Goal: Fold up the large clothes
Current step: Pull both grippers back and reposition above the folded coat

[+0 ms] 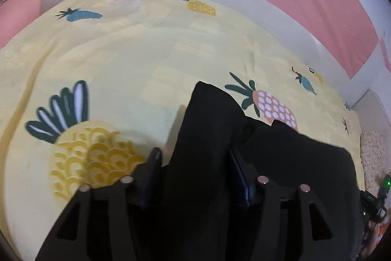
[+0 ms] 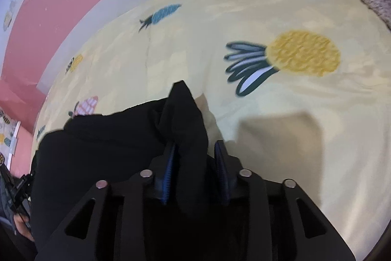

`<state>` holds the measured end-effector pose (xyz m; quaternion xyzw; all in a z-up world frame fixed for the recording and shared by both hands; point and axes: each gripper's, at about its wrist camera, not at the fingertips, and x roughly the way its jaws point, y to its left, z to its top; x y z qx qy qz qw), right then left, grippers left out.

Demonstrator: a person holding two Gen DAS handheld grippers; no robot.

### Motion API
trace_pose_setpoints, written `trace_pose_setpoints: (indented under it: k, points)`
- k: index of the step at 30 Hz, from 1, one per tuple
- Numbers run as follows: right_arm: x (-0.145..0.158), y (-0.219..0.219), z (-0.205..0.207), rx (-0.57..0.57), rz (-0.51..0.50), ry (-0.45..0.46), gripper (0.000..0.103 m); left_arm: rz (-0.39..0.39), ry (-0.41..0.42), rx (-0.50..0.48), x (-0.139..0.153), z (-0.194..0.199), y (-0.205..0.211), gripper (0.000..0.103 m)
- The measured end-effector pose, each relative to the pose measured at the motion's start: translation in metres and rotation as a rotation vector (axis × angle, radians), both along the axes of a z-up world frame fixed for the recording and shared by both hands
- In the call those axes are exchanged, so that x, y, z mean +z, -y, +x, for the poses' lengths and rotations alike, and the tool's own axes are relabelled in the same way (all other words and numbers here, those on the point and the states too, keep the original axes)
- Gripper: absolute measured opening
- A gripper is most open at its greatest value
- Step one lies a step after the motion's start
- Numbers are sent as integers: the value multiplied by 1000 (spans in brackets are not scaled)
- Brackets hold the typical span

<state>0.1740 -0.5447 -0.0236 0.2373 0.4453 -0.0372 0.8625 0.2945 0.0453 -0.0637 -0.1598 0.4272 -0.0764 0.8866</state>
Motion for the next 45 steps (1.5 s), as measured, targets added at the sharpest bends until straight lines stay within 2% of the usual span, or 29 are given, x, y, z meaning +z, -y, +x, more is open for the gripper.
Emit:
trace_pose_setpoints:
  k: [4,7,9,13,15,18,20,21,24,29,32,35,37,38,40,41,42,45]
  points:
    - [46,-2,-37,7,-48,120,35,4,84,-5,36,-28,-12,58]
    - [76,-21,-68,48,-84,202,35,-18,164,-10,64,-55,-19,61]
    - [90,-41,-91,94,-102,244,35,-40,221,-52,79,-82,-14,62]
    - [87,-84,-127,170,-131,269,35,-36,299,-172,80,-138,14,65]
    - [71,-97,-133,191,-155,243,35,-12,277,-202,62,-152,27,64]
    - [37,-99,-128,187,-215,209,35,54,190,-193,22,-146,35,64]
    - [26,-91,-128,158,-263,223,35,43,202,-172,4,-142,30,64]
    - [22,-86,-127,144,-247,218,34,35,219,-169,2,-142,28,64]
    - [17,-74,-124,114,-191,203,34,61,225,-168,2,-141,32,64]
    - [37,-82,-127,89,-259,162,34,61,185,-150,20,-148,32,64]
    - [62,-86,-126,103,-210,233,35,47,237,-173,42,-151,40,64]
    - [67,-90,-102,110,-250,241,35,115,293,-201,54,-138,59,64]
    - [48,-77,-79,77,-246,158,35,158,280,-192,47,-122,62,64]
    - [36,-66,-70,51,-217,107,34,181,234,-162,37,-108,59,64]
    - [26,-54,-65,37,-173,94,33,148,161,-132,20,-92,47,64]
    - [23,-51,-64,31,-180,92,33,102,158,-129,13,-89,40,64]
    - [22,-52,-65,31,-197,92,33,88,168,-127,10,-89,39,64]
    - [13,-52,-62,24,-227,80,33,147,205,-126,3,-94,49,64]
